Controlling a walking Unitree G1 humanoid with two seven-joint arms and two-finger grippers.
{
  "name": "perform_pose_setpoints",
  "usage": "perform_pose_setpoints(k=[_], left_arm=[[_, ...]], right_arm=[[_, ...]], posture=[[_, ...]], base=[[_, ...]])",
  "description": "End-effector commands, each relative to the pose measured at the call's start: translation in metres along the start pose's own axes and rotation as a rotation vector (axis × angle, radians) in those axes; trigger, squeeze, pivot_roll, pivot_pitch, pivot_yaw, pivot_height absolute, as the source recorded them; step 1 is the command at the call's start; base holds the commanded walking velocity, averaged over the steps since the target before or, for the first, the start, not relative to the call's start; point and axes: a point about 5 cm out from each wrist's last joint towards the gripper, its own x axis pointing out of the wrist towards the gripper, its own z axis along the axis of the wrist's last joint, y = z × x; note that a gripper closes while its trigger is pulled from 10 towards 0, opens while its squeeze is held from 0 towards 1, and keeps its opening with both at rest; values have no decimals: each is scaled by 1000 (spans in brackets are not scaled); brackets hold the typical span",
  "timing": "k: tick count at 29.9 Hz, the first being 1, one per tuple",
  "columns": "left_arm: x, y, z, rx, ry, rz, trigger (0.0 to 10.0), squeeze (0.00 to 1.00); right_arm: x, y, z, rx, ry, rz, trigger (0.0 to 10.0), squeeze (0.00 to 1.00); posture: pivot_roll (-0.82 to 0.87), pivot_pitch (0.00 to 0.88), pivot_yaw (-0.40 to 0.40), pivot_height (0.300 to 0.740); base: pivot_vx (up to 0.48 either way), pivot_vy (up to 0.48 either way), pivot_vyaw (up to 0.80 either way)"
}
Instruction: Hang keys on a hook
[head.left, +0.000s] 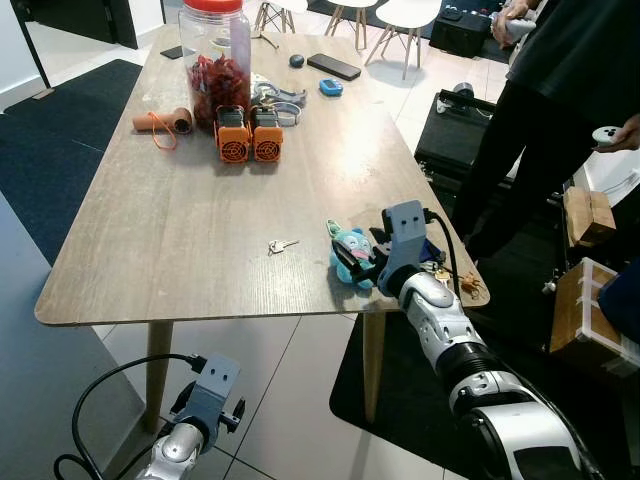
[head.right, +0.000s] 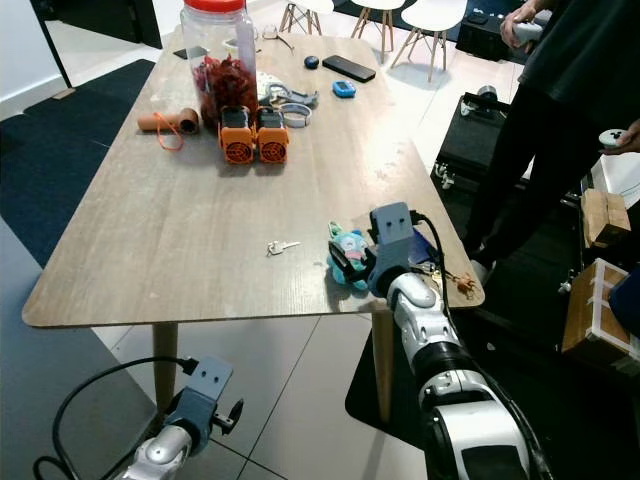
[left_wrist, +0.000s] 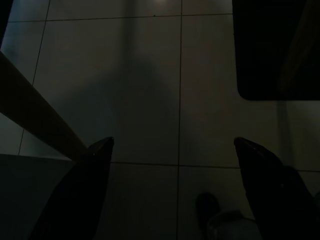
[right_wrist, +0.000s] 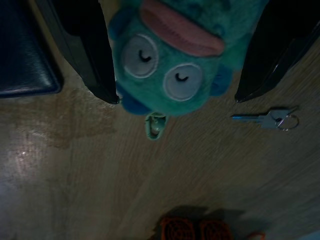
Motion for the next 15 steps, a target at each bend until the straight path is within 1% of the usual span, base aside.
perform_pose_setpoints(k=[1,5,6,7,8,15], left_arm=[[0,-5,-1,-12,1,-7,10000,0],[-1,-5,-1,-14,2,-8,10000,0],[-1,-6,-2,-13,3,-9,10000,0],[-1,-6,-2,-13,3,-9,10000,0],[-1,-5,-2,-13,4,-10,10000,0],[-1,-4,-1,-9,0,-11,10000,0]], right_arm=[[-2,0,-6,-10,27,5,10000,984],[-1,2,-8,-11,35,6,10000,1000],[-1,2,-8,-15,41,5,10000,682],[-1,2,-8,-15,41,5,10000,682],[0,3,-9,-17,44,6,10000,0],[0,8,-14,-28,82,41,10000,0]], posture=[[83,70,-125,740],[84,69,-129,740],[84,70,-126,740],[84,70,-126,740],[85,70,-124,740],[87,69,-125,740]], base=[[0,0,0],[0,0,0],[0,0,0],[0,0,0],[0,0,0],[0,0,0]])
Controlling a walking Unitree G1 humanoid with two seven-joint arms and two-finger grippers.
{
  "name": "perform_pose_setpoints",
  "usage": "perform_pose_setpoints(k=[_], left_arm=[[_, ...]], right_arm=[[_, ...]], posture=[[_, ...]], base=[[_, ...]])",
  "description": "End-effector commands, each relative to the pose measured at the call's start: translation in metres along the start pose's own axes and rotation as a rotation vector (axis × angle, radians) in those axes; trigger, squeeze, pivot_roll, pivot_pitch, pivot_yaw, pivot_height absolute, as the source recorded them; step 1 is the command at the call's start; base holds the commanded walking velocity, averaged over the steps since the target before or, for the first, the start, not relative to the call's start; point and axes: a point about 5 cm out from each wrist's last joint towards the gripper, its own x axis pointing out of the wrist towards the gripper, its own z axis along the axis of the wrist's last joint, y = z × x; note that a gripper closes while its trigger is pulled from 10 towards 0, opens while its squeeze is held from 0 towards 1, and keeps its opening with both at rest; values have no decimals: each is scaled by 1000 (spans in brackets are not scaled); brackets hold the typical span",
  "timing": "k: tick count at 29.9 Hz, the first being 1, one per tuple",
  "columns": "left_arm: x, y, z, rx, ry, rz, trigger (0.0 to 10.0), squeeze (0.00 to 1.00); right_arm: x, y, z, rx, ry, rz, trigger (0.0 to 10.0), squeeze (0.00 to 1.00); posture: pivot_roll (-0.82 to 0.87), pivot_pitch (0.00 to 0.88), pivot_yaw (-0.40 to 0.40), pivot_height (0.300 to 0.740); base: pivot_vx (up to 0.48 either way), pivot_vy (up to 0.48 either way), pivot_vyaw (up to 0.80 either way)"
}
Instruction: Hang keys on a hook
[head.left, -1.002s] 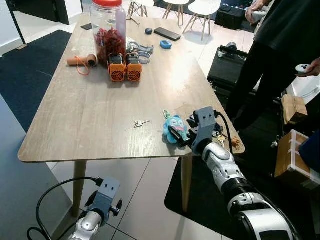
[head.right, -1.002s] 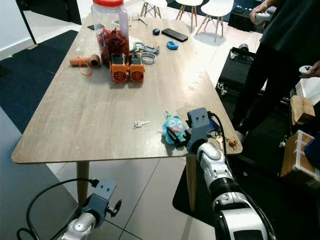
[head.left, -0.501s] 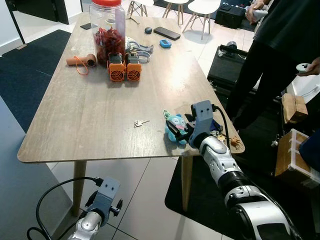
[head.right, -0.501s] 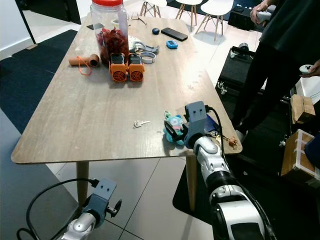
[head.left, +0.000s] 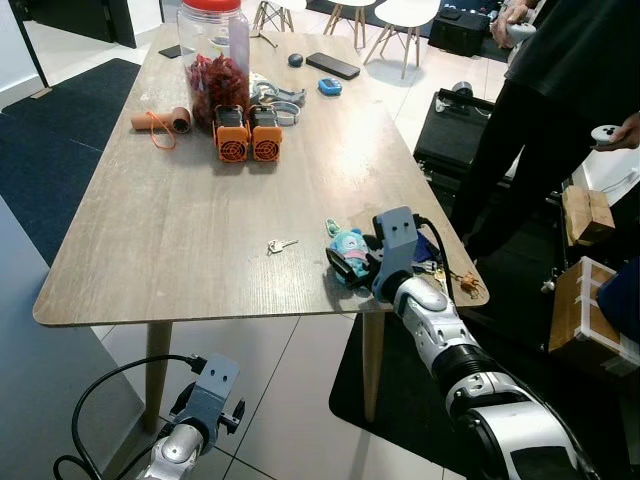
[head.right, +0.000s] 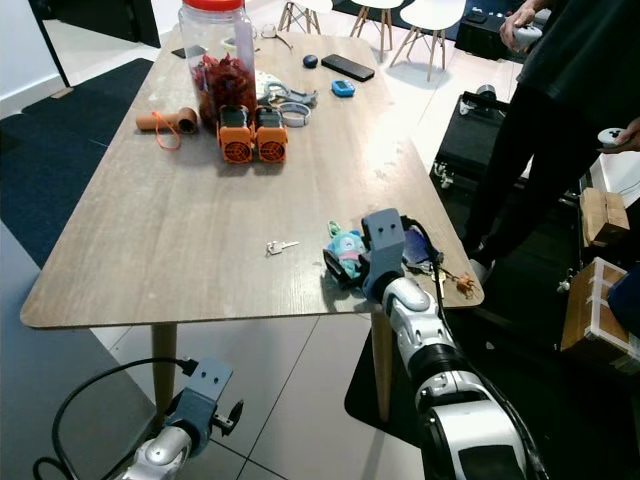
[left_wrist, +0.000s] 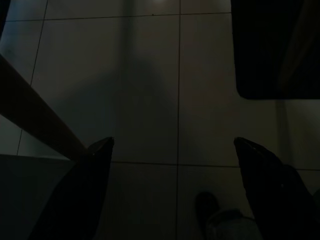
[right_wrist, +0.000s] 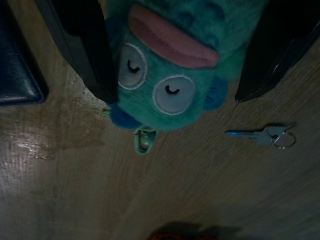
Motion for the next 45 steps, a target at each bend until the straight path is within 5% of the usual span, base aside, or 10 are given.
perform_pose_setpoints(k=[1,24,45], left_arm=[[0,-4,0,-8,-4,-9,10000,0],[1,-8,1,16,-7,-36,10000,0],[2,-5,4,1,-15,-23,10000,0]], right_arm=[[-1,3,-12,-3,61,16,10000,0],[-18,2,-56,-46,315,-11,10000,0],[-10,-5,-29,-29,145,-49,10000,0]], posture=[[87,68,-127,740],[82,69,-121,740],[81,52,-121,740]], base=[[0,0,0],[0,0,0],[0,0,0]])
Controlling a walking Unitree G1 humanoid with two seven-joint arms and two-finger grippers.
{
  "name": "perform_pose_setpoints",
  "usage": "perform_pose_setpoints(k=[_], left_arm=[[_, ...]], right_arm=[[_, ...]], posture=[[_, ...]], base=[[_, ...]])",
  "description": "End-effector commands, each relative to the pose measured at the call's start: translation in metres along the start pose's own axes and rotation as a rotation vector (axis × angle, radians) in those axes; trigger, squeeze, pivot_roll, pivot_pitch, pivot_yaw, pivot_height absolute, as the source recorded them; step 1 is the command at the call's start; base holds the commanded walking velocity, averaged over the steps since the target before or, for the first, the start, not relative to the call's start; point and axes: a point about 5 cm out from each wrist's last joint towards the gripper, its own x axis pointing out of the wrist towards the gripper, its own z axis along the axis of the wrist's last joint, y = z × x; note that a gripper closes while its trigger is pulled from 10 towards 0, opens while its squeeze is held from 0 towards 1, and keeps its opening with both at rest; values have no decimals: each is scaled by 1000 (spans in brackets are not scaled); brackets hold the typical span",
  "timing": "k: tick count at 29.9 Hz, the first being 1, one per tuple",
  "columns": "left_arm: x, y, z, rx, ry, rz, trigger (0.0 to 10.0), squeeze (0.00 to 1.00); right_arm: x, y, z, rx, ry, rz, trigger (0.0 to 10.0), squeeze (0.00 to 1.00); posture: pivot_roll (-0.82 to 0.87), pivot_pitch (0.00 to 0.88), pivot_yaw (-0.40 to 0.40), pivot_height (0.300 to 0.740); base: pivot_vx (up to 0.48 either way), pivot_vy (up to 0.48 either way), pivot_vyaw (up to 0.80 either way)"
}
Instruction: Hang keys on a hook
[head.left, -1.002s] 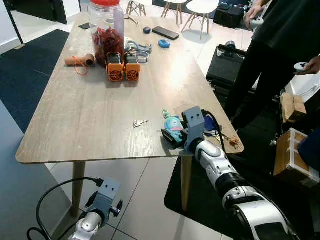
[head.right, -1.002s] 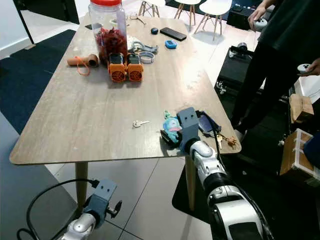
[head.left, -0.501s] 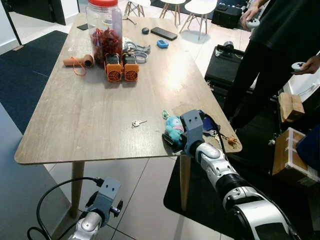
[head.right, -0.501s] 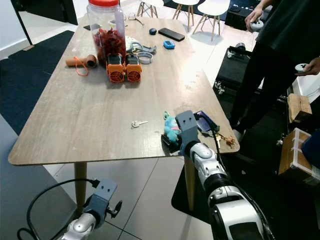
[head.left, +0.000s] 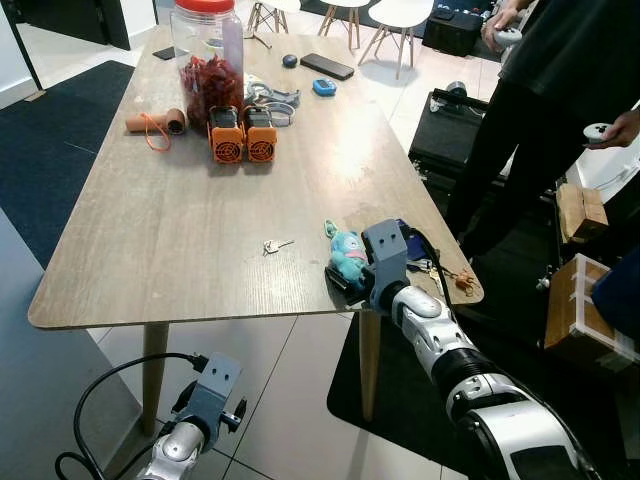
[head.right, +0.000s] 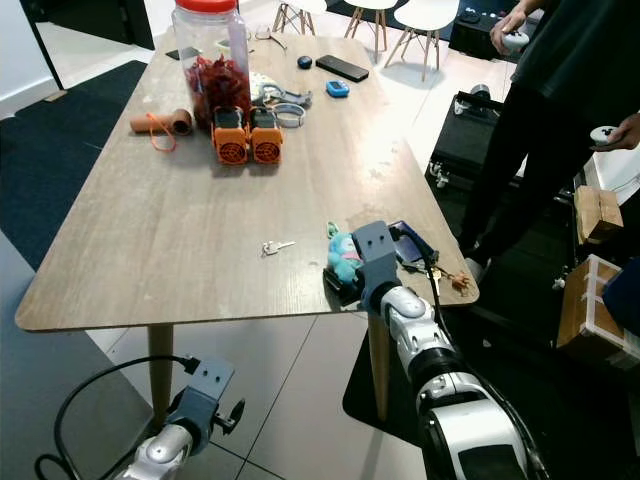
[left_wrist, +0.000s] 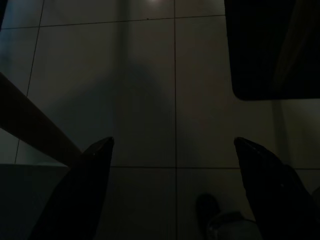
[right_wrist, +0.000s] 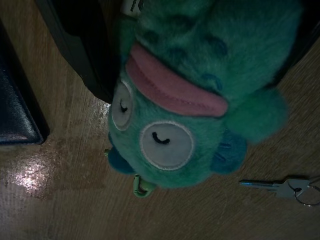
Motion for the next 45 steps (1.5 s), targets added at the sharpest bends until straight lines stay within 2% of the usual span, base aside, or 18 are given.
perform_pose_setpoints(k=[1,4,14,34,35,36,37,39,40,43,44,45], left_arm=[[1,-4,2,-8,-9,-10,10000,0],[1,-5,1,-10,-9,-10,10000,0],[0,-5,1,-23,-6,-4,10000,0],[1,-3,2,-32,-1,4,10000,0],[1,-3,2,-32,0,4,10000,0],[1,-3,2,-32,0,4,10000,0],[2,-3,2,-32,0,4,10000,0],[2,-3,2,-32,1,4,10000,0],[2,-3,2,-32,1,4,10000,0],[2,-3,2,-32,1,4,10000,0],[2,-3,2,-32,1,4,10000,0],[2,-3,2,-32,2,3,10000,0]], right_arm=[[-6,-4,-12,29,30,-16,10000,0],[-5,-4,-11,28,22,-16,10000,0],[-3,-8,8,121,-100,-40,10000,0],[0,-10,13,155,-113,-50,9843,0],[0,-10,13,158,-114,-48,4941,0],[0,-10,13,158,-114,-48,4941,0],[0,-10,14,163,-115,-46,3569,0],[0,-10,14,165,-116,-46,3569,0],[0,-10,14,167,-117,-46,2353,0],[0,-10,14,169,-117,-45,1882,0],[0,-10,14,170,-118,-45,1333,0],[0,-10,14,171,-118,-45,314,0]], posture=[[81,49,-122,740],[81,46,-124,740],[83,41,-128,740],[84,38,-128,740],[84,37,-129,740],[84,37,-129,740],[84,38,-129,740],[84,38,-129,740],[84,37,-129,740],[83,38,-129,740],[83,38,-129,740],[84,38,-129,740]], base=[[0,0,0],[0,0,0],[0,0,0],[0,0,0],[0,0,0],[0,0,0],[0,0,0],[0,0,0],[0,0,0],[0,0,0],[0,0,0],[0,0,0]])
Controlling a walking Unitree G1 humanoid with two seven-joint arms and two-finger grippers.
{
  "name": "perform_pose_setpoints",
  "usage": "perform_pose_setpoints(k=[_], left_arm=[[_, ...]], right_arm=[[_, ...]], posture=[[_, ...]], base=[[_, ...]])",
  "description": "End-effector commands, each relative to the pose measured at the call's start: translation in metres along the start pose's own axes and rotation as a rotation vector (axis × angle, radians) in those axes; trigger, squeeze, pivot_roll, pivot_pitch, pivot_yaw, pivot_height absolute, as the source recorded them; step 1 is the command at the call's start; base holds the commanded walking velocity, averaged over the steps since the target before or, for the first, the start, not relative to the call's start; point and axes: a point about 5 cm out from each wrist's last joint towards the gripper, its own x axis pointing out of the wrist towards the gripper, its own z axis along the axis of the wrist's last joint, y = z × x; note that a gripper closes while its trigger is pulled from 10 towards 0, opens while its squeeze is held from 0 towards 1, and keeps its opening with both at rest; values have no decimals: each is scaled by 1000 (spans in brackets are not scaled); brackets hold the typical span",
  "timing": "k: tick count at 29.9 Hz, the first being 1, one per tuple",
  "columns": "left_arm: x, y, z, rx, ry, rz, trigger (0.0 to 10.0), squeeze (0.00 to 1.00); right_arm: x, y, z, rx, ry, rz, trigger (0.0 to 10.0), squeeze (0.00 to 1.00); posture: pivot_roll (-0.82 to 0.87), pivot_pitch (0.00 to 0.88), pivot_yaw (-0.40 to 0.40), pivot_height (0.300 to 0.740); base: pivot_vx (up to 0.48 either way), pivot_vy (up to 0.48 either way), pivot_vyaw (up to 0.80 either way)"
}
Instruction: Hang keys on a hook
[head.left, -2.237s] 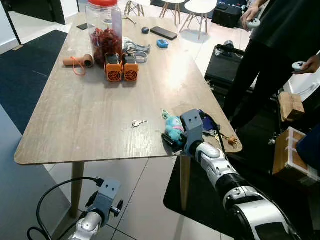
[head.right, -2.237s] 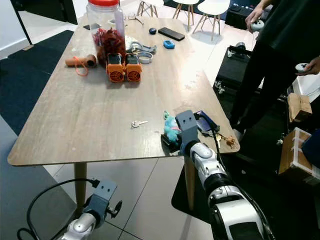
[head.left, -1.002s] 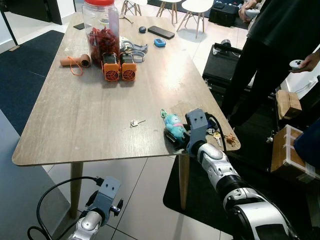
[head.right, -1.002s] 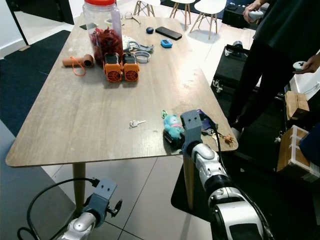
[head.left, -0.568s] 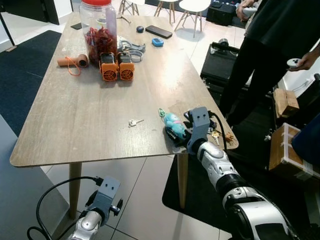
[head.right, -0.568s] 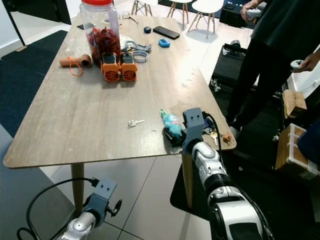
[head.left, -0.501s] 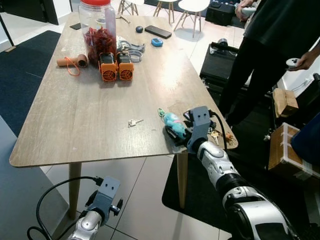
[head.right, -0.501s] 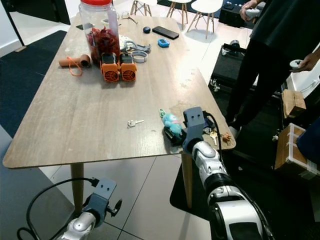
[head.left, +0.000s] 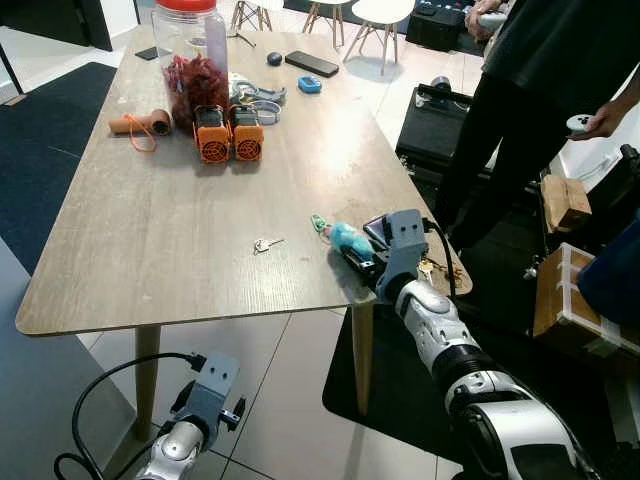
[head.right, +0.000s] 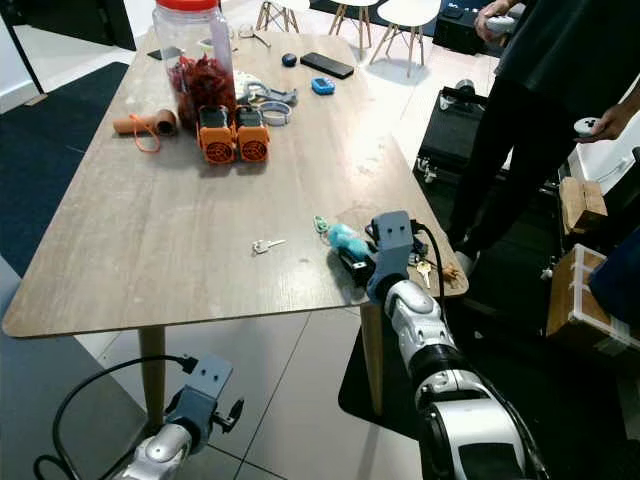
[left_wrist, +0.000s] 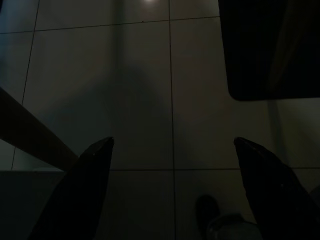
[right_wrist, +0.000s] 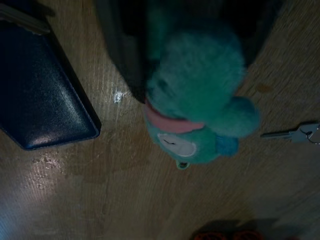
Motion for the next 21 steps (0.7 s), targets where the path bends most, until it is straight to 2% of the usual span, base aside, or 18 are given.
perform_pose_setpoints(k=[1,19,20,21], left_arm=[[2,-4,1,-16,5,-7,10000,0],[2,-4,1,-15,9,-7,10000,0],[2,-3,1,-14,8,-7,10000,0],[2,-2,2,-14,5,-1,10000,0]], right_arm=[[1,-1,1,14,4,-1,0,0],[0,-6,6,15,-26,-20,0,0],[0,-7,8,11,-34,-29,0,0],[-3,-20,19,14,-94,-95,0,0]], posture=[[84,38,-129,740],[85,39,-116,740],[85,39,-116,740],[91,38,-115,740]], base=[[0,0,0],[0,0,0],[0,0,0],[0,0,0]])
